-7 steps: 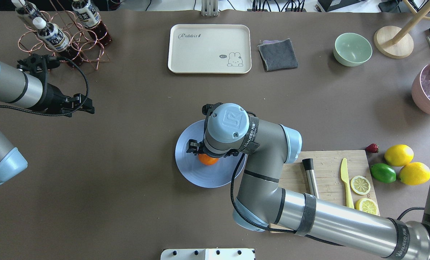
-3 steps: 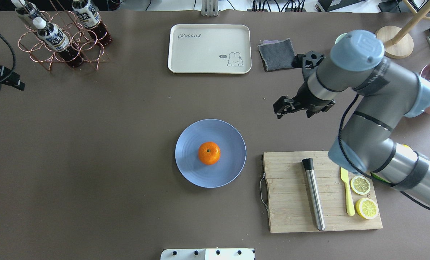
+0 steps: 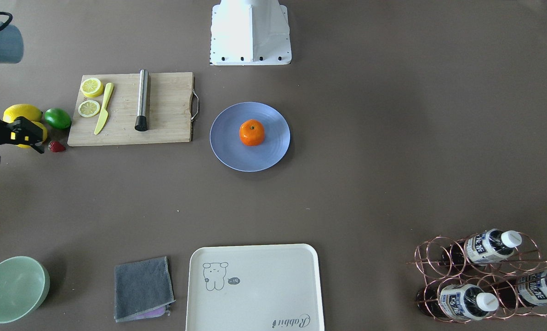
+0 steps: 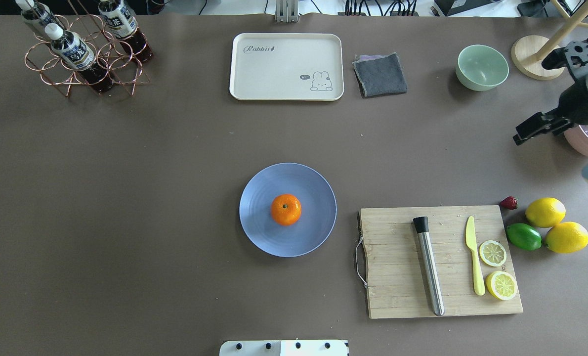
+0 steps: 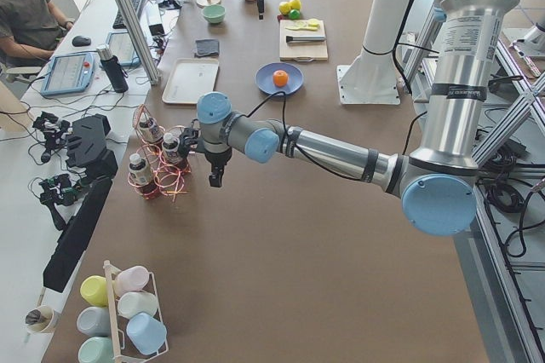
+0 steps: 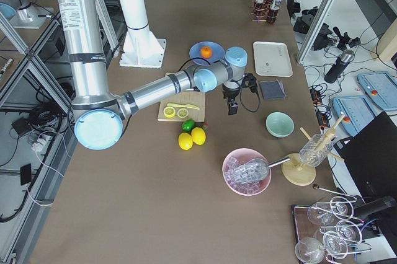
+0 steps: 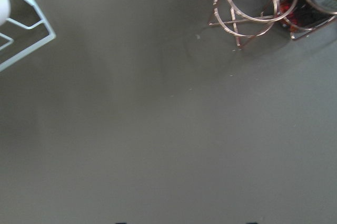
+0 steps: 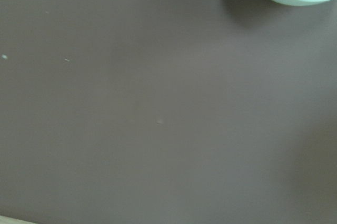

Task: Pick orange to plate

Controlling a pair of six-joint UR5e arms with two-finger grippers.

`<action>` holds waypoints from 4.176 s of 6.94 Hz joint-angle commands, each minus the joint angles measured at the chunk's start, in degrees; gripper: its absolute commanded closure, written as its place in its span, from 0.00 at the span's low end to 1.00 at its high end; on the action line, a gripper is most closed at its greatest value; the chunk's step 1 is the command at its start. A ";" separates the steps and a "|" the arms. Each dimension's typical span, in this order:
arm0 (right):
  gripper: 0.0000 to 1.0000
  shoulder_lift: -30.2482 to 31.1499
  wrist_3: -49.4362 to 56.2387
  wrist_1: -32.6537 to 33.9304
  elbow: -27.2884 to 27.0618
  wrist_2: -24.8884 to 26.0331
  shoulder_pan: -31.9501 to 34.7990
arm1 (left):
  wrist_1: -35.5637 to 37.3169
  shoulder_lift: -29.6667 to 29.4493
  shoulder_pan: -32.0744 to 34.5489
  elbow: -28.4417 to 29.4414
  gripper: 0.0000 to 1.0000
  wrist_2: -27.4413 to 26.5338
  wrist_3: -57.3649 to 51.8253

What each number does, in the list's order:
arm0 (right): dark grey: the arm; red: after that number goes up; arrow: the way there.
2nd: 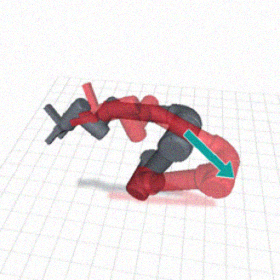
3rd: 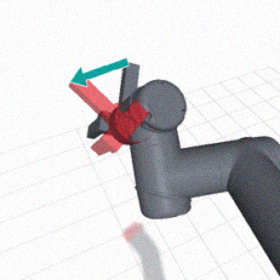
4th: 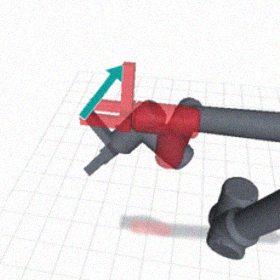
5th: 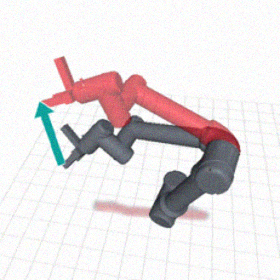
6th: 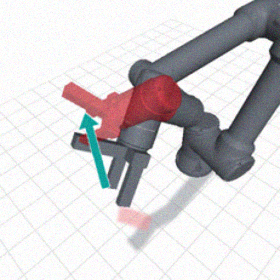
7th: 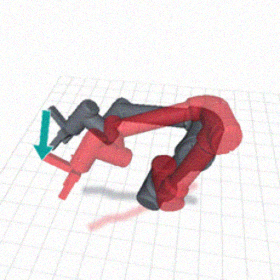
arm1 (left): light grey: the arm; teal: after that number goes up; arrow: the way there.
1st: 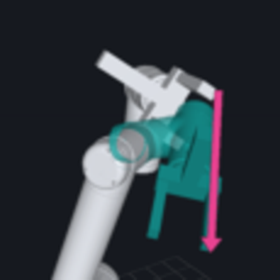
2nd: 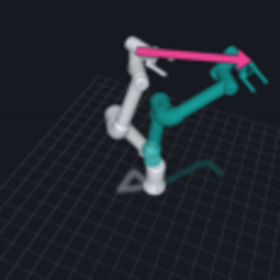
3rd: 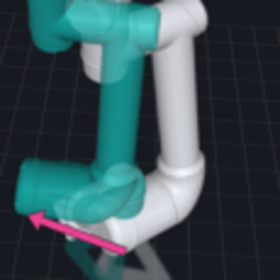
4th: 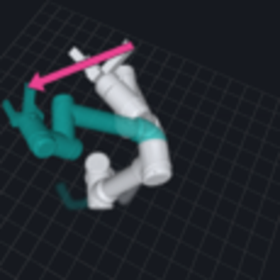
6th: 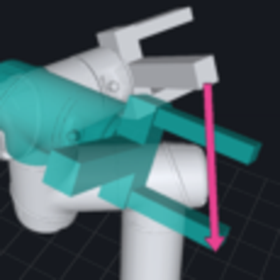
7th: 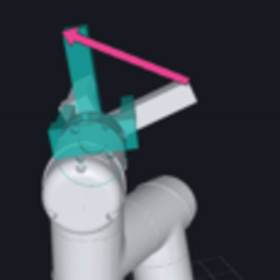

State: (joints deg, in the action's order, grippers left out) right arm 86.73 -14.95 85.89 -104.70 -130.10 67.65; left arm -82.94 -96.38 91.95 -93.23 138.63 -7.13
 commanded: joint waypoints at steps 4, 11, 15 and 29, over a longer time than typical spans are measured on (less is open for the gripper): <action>0.00 8.98 24.79 0.25 5.03 -1.64 15.75 | -3.54 8.03 11.15 8.69 0.03 1.91 -8.87; 0.00 8.98 24.26 -0.11 5.03 -1.73 15.75 | -12.24 12.10 11.06 7.44 0.03 -0.20 -8.34; 0.00 9.07 24.18 -0.02 5.29 -1.73 15.75 | -14.53 12.10 10.89 7.45 0.03 -0.37 -8.43; 0.00 9.94 24.18 -0.11 5.21 -3.93 15.75 | -14.53 12.27 8.86 6.83 0.03 -1.52 -5.70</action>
State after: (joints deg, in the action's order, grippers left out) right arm 96.32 9.16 85.81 -99.49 -133.46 83.41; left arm -97.40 -84.15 100.81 -86.34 137.08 -12.83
